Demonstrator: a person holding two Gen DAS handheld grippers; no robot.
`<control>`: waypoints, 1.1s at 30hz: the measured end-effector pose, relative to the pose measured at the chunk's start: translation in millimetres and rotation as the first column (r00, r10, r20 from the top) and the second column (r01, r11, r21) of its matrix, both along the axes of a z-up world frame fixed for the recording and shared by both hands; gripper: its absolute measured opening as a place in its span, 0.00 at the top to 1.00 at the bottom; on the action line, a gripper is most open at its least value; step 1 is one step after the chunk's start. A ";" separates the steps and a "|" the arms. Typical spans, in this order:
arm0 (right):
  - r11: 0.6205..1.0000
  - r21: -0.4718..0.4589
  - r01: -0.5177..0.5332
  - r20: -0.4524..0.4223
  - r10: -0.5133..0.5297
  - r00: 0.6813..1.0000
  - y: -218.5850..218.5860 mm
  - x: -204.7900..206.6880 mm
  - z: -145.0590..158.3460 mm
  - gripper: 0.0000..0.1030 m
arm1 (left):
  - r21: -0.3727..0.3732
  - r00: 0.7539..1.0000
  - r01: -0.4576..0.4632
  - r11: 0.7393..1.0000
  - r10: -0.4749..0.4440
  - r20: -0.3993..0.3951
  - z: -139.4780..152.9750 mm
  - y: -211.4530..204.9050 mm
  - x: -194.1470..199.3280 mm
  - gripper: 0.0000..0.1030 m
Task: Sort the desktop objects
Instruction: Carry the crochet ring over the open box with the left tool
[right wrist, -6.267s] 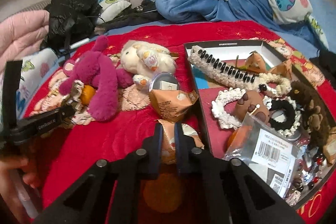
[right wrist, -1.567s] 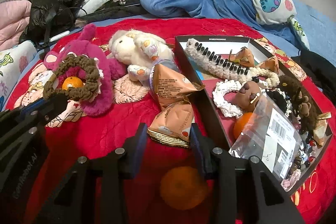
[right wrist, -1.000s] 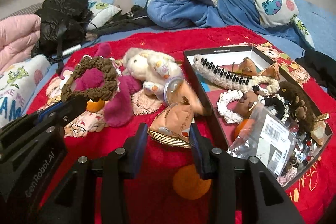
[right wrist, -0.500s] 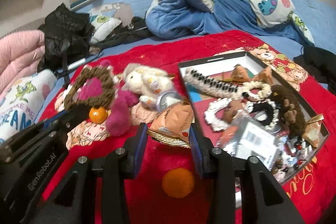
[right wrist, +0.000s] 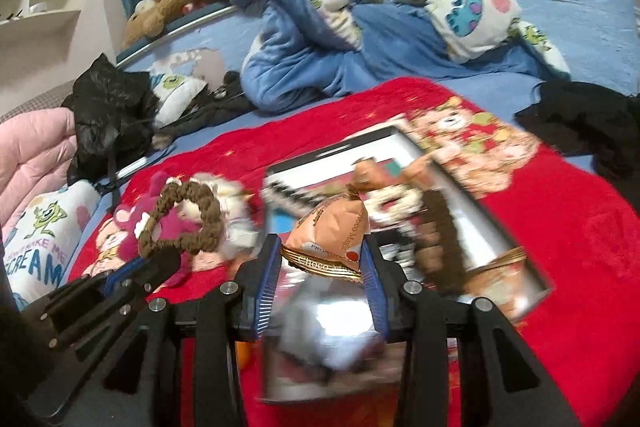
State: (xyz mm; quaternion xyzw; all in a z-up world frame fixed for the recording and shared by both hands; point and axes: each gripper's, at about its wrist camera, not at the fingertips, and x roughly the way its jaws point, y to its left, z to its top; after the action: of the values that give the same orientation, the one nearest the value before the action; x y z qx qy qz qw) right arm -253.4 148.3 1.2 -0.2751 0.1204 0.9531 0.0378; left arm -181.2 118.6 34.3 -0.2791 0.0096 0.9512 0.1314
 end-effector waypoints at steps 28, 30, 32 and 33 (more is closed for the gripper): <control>0.998 -0.059 -0.014 -0.027 0.012 1.000 75.6 -0.2 -4.5 0.62 | -0.109 1.000 -0.016 0.994 0.017 0.013 -17.5 57.7 -14.0 0.92; 0.997 -0.075 -0.025 -0.012 0.024 1.000 73.3 -6.3 -9.7 0.62 | -0.112 0.999 -0.025 0.993 0.028 0.018 -16.5 54.9 -18.6 0.92; 0.997 -0.072 -0.022 -0.005 0.021 1.000 70.8 -10.6 -13.3 0.62 | -0.107 0.999 -0.033 0.994 0.036 0.030 -15.2 50.9 -26.8 0.92; 0.997 -0.079 -0.023 -0.006 0.022 1.000 71.3 -12.9 -14.3 0.62 | -0.100 0.998 -0.034 0.994 0.038 0.042 -14.8 49.1 -31.3 0.92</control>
State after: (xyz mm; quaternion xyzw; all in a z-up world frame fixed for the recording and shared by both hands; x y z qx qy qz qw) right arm -266.4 219.6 -13.1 -0.2754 0.1548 0.9486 0.0158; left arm -212.5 167.8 19.6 -0.3063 0.0487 0.9454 0.1003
